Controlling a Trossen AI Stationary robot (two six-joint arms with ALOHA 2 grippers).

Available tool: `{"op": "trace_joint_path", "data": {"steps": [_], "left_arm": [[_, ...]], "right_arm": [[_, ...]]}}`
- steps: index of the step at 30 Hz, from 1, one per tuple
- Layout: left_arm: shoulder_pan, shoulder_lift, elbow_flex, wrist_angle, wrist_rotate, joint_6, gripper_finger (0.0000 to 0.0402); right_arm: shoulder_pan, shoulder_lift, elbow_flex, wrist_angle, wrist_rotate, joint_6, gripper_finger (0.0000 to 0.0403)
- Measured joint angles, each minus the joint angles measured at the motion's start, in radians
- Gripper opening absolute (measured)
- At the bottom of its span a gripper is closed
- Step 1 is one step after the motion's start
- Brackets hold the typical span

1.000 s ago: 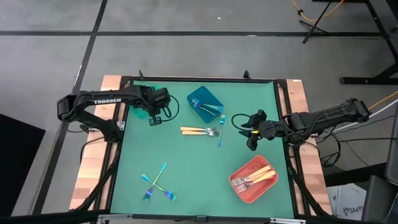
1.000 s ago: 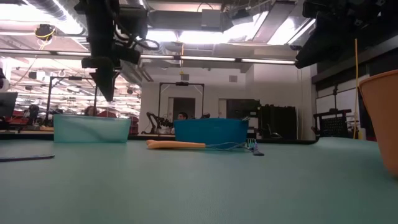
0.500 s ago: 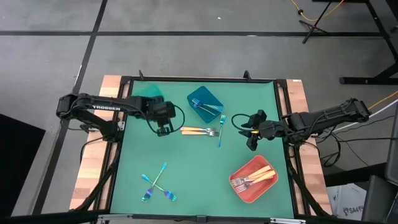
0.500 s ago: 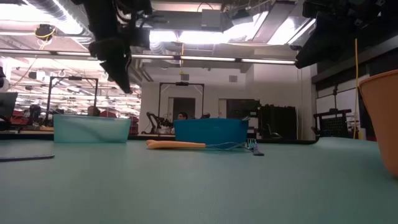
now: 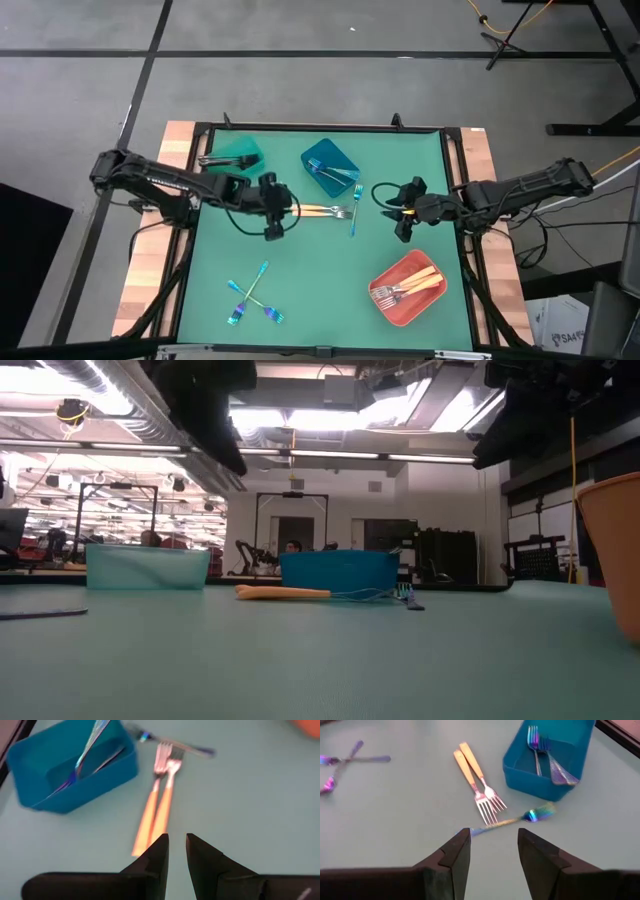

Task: Sort silverware by color (type)
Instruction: Put the purple fork into the blue bin

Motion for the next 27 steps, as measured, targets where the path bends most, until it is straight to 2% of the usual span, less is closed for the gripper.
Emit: {"op": "trace_joint_path", "data": {"steps": [12, 19, 27], "left_arm": [[-0.161, 0.005, 0.0, 0.116, -0.006, -0.067, 0.0059], [-0.237, 0.005, 0.0, 0.112, -0.065, -0.068, 0.0059], [-0.294, 0.005, 0.0, 0.111, -0.086, -0.116, 0.0059]], "right_arm": [[0.0, 0.144, 0.0, 0.184, -0.001, -0.005, 0.0154], [0.0, 0.236, 0.0, 0.309, 0.002, -0.004, 0.0154], [0.0, 0.318, 0.0, 0.421, 0.11, 0.062, 0.0154]]}}
